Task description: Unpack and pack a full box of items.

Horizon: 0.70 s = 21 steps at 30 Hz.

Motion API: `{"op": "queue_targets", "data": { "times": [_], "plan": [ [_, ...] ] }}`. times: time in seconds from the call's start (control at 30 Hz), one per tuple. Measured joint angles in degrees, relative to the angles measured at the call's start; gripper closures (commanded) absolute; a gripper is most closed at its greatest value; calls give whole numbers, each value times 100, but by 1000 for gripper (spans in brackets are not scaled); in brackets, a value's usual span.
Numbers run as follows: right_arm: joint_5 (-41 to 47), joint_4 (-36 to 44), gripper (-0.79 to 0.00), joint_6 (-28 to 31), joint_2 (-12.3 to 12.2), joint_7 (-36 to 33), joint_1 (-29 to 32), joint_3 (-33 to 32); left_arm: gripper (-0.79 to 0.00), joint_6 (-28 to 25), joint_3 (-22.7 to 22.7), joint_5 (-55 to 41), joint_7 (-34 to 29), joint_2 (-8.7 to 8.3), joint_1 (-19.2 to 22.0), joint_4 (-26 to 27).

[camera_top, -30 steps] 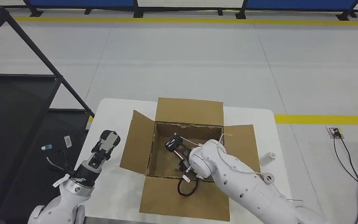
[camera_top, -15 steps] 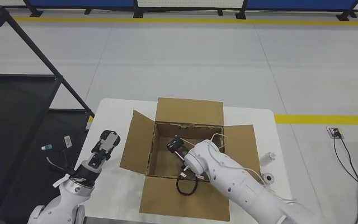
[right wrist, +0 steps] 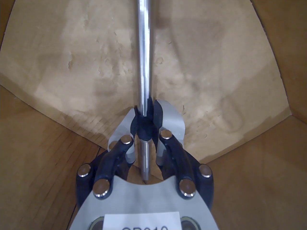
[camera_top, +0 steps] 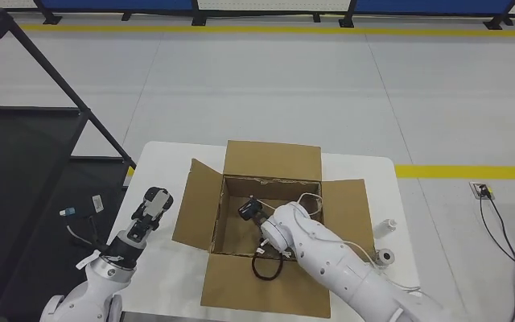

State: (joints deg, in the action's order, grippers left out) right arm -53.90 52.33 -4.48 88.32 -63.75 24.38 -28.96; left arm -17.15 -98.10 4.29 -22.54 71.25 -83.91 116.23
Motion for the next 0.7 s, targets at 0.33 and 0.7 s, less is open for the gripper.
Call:
{"op": "queue_targets", "data": {
  "times": [0.33,0.7],
  "plan": [
    [-57,621,0,39,-142,-64,93,-531,-785,0,0,0,0,0,0,0],
    [-504,3400,0,414,-801,-1122,1259,-1935,-785,0,0,0,0,0,0,0]
  ]
}}
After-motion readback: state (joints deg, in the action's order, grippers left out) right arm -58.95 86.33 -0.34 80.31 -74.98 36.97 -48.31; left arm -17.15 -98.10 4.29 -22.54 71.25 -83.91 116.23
